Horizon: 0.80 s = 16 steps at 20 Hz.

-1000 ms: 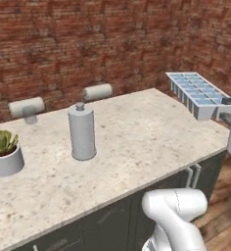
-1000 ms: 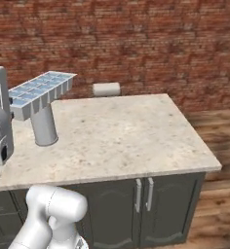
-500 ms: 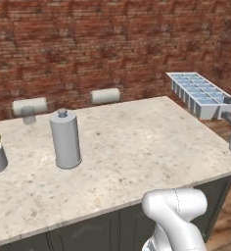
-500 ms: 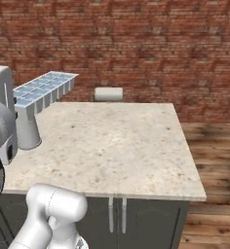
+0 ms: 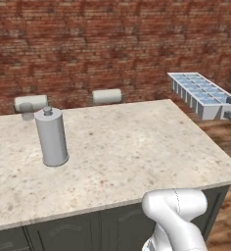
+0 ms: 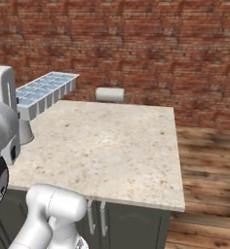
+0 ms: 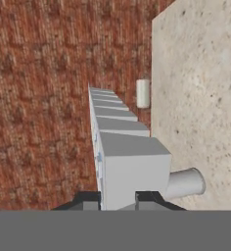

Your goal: Open the freezer door, pick up the ice cube tray from the freezer, and place it on the dining counter.

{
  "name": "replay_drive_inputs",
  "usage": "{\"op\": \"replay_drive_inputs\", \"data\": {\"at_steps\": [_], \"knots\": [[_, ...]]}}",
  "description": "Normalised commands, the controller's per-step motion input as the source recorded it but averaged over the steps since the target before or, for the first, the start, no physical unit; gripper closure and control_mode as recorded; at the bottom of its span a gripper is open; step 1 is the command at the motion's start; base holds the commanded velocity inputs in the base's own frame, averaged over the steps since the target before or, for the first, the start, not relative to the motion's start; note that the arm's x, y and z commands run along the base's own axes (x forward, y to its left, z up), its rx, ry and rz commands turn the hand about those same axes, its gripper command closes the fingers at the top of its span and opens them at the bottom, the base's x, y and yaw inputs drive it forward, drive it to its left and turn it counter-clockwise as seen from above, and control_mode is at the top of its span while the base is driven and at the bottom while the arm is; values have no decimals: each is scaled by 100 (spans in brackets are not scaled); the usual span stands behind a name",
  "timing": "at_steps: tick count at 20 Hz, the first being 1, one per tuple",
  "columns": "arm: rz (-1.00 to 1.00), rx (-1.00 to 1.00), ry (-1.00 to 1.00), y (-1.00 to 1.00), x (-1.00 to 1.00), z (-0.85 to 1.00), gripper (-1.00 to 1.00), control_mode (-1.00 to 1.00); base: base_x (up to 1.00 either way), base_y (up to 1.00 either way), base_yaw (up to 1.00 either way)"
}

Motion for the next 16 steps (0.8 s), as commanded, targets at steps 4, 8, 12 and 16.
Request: {"op": "replay_drive_inputs", "data": {"at_steps": [4, 8, 12, 16], "knots": [[0, 0, 0, 0, 0, 0, 100, 100, 32, -14, 17], [15, 0, 1, -5, 39, -31, 100, -100, 12, -2, 4], [20, 0, 5, -10, 64, -45, 100, -100, 0, 0, 0], [19, 0, 8, -4, 77, -49, 100, -100, 0, 0, 0]]}}
